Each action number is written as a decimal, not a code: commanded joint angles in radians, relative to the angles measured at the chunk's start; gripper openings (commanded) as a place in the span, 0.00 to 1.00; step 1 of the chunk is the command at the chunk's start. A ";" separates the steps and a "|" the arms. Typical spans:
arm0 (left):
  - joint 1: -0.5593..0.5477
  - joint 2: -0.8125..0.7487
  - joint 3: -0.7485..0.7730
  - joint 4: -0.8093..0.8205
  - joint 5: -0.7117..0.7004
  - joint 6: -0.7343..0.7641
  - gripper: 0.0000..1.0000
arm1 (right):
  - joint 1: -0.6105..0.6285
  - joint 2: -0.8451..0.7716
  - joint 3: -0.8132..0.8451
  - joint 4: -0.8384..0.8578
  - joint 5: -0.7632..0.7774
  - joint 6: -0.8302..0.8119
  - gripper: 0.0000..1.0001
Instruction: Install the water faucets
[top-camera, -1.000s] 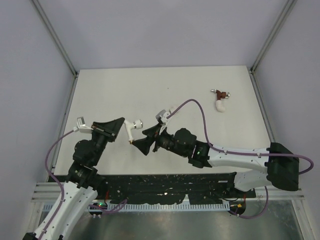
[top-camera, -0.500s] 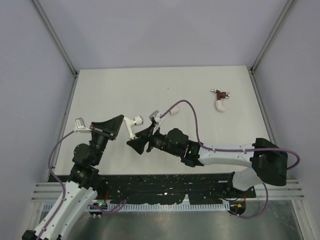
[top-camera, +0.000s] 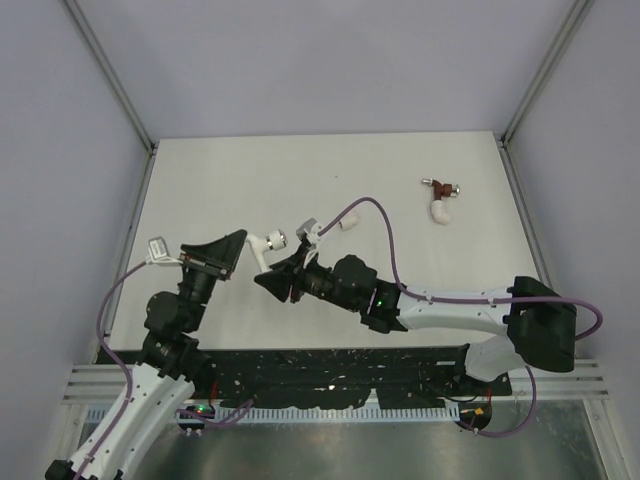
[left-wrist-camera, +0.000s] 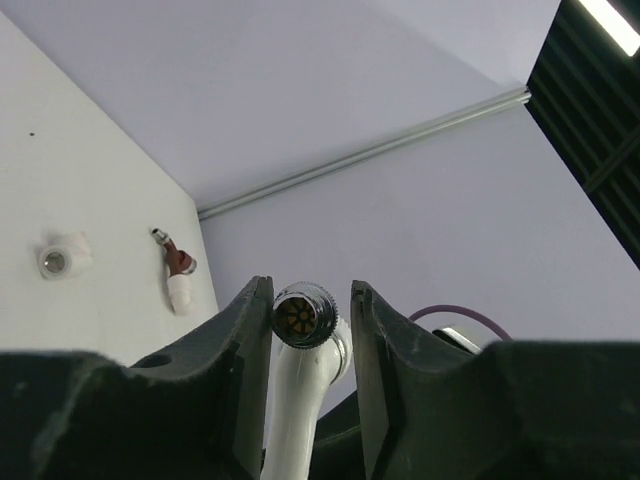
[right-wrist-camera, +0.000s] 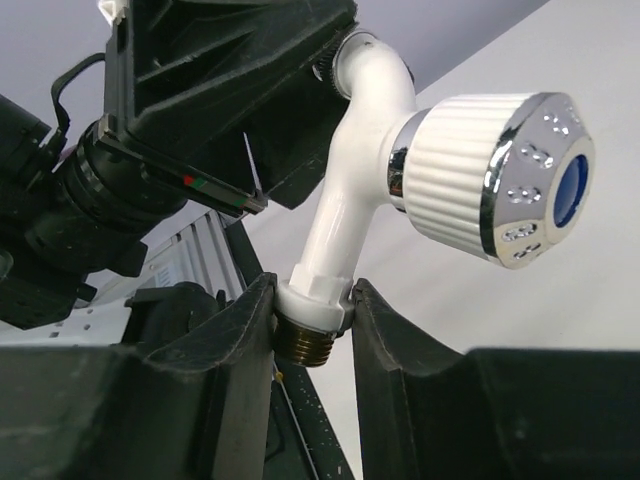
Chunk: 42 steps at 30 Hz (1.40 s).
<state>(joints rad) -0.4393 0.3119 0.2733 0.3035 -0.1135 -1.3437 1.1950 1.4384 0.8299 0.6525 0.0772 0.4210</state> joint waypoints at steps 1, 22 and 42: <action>-0.006 -0.036 0.020 0.024 0.031 0.125 0.53 | -0.003 -0.076 0.012 -0.028 0.035 -0.074 0.05; -0.004 0.213 0.765 -0.985 0.673 1.115 0.92 | -0.097 -0.400 0.084 -0.646 -0.324 -0.715 0.05; -0.022 0.457 0.751 -0.698 1.074 0.957 0.70 | -0.097 -0.372 0.241 -0.812 -0.445 -0.909 0.05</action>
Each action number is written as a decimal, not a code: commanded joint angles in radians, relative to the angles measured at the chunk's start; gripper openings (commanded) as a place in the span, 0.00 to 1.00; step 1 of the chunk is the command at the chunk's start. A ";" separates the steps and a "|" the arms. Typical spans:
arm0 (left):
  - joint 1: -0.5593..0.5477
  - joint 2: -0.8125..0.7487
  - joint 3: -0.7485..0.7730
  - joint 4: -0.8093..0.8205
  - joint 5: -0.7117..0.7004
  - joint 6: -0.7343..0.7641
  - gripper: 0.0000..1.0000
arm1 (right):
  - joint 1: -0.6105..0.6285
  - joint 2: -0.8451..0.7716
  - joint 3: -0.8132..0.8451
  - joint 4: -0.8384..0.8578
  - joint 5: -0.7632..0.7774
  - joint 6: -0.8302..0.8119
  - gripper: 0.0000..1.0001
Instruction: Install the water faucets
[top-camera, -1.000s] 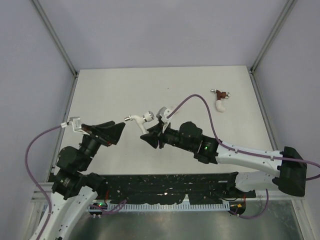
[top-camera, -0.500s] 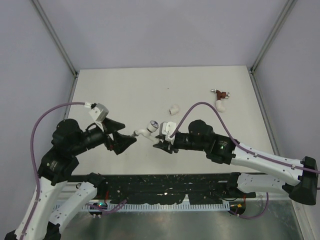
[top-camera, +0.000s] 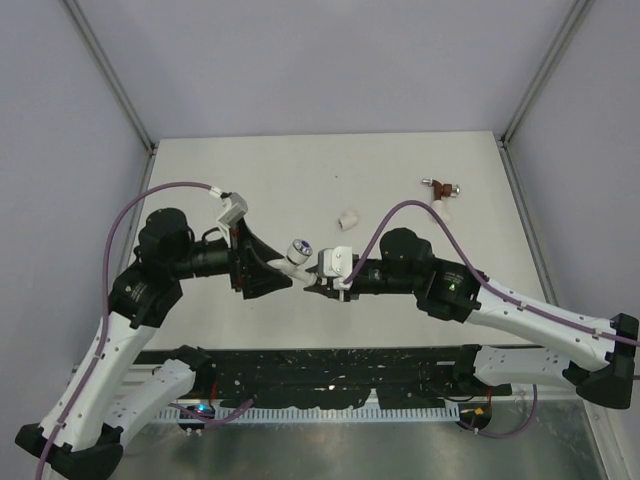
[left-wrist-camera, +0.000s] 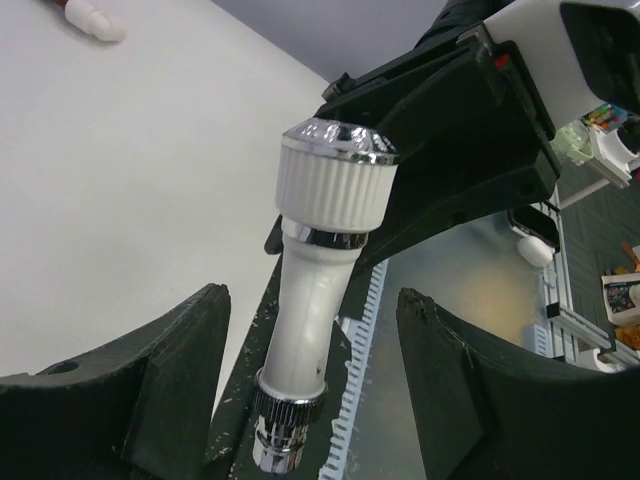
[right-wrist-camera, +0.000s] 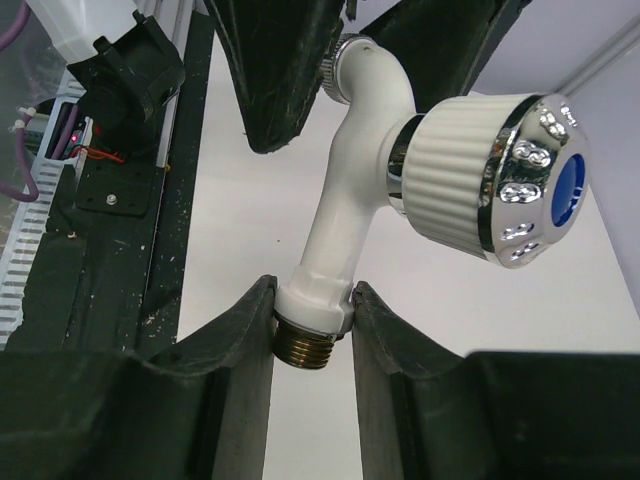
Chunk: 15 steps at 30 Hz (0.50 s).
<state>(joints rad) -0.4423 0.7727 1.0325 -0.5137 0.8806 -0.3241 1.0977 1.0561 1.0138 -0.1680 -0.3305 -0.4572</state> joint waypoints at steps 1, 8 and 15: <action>-0.022 0.000 -0.009 0.118 0.080 -0.062 0.69 | 0.001 0.016 0.060 0.004 -0.039 -0.032 0.05; -0.050 0.028 -0.017 0.090 0.057 -0.044 0.62 | 0.001 0.033 0.086 -0.008 -0.033 -0.046 0.05; -0.070 0.033 -0.032 0.089 0.027 -0.020 0.56 | 0.001 0.042 0.088 -0.001 -0.033 -0.044 0.05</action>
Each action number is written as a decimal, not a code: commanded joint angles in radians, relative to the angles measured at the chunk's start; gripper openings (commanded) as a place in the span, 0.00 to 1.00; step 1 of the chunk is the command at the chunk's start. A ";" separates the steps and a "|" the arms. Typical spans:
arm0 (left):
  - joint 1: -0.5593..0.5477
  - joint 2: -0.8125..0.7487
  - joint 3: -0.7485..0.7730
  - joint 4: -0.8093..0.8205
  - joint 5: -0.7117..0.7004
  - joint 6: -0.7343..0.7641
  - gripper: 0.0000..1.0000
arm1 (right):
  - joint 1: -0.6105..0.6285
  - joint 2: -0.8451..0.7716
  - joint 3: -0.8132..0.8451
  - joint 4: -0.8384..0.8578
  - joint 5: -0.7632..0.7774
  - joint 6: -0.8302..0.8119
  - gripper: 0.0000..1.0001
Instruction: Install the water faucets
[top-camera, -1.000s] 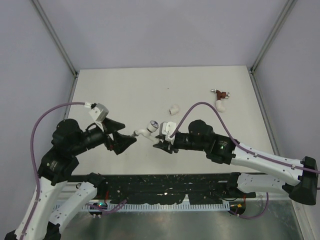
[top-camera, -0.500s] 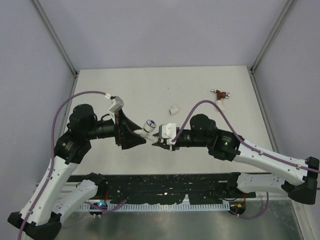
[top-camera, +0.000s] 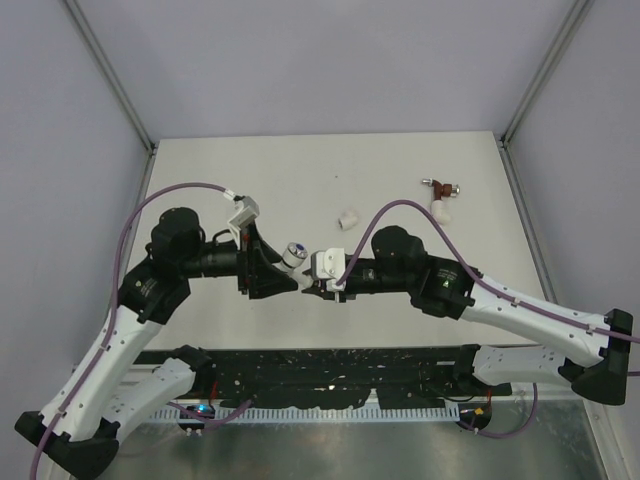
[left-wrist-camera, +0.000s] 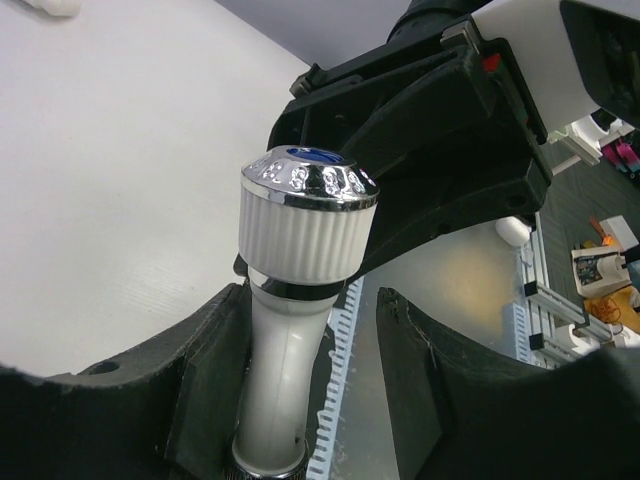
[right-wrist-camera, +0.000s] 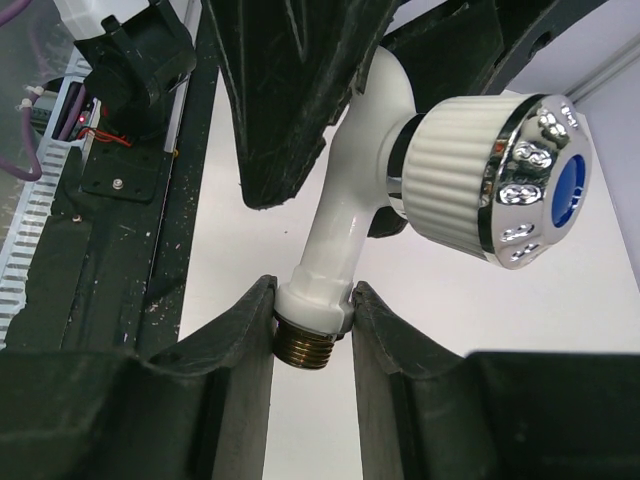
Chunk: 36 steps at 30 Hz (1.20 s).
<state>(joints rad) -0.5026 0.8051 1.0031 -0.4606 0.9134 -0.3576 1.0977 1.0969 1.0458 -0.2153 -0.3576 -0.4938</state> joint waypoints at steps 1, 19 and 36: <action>-0.013 0.002 -0.004 0.036 -0.002 0.016 0.55 | 0.001 0.003 0.057 0.047 -0.006 -0.008 0.05; -0.030 -0.026 -0.023 0.050 -0.034 0.043 0.15 | 0.001 0.009 0.040 0.082 0.037 0.000 0.05; 0.079 -0.113 -0.035 0.016 -0.548 0.106 0.00 | -0.247 0.044 -0.030 0.185 0.253 0.389 0.87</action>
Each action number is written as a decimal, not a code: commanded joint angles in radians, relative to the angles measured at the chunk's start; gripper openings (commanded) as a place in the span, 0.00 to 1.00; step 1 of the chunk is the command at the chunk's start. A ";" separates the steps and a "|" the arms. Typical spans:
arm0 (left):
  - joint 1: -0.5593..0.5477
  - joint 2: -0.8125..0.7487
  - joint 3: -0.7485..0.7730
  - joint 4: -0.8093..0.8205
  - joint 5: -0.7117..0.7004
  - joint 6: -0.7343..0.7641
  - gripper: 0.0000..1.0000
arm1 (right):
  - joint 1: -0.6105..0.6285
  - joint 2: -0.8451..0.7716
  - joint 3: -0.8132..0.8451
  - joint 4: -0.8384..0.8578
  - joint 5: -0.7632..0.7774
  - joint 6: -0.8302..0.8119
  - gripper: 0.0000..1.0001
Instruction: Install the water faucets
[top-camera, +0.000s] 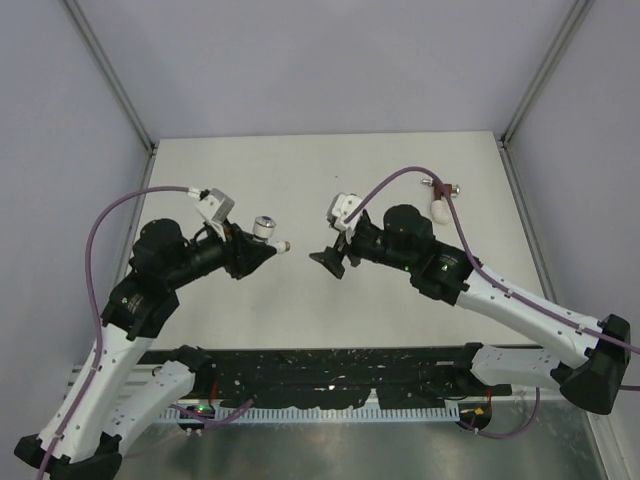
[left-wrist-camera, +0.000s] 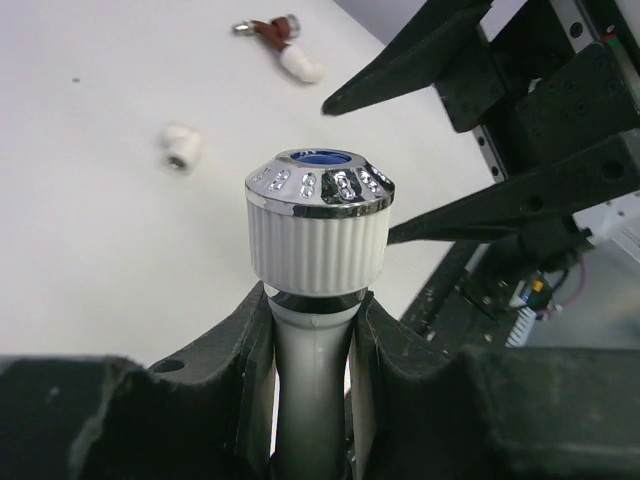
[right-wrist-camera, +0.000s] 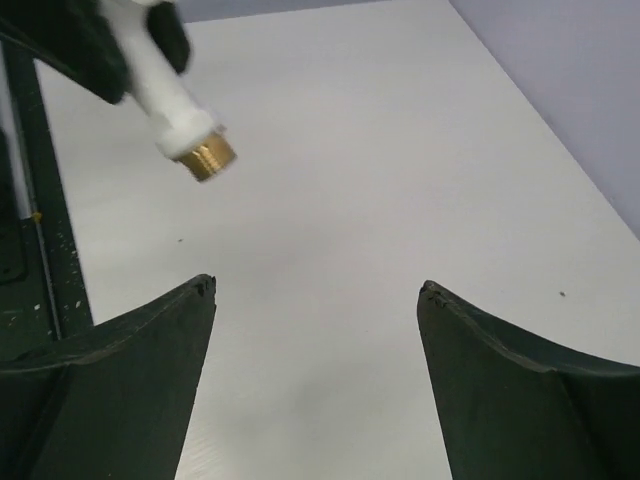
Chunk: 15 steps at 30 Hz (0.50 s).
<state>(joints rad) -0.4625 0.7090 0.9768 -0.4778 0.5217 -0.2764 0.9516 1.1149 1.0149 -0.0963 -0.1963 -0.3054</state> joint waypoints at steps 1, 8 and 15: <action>0.048 -0.025 -0.021 0.045 -0.172 0.031 0.00 | -0.150 0.054 0.004 0.060 0.103 0.225 0.87; 0.111 -0.112 -0.159 0.180 -0.204 0.036 0.00 | -0.292 0.262 0.073 -0.025 0.227 0.413 0.88; 0.131 -0.175 -0.237 0.219 -0.216 0.032 0.00 | -0.404 0.512 0.203 -0.071 0.285 0.575 0.81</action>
<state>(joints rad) -0.3393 0.5655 0.7368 -0.3748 0.3229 -0.2531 0.5983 1.5444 1.1130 -0.1619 0.0189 0.1329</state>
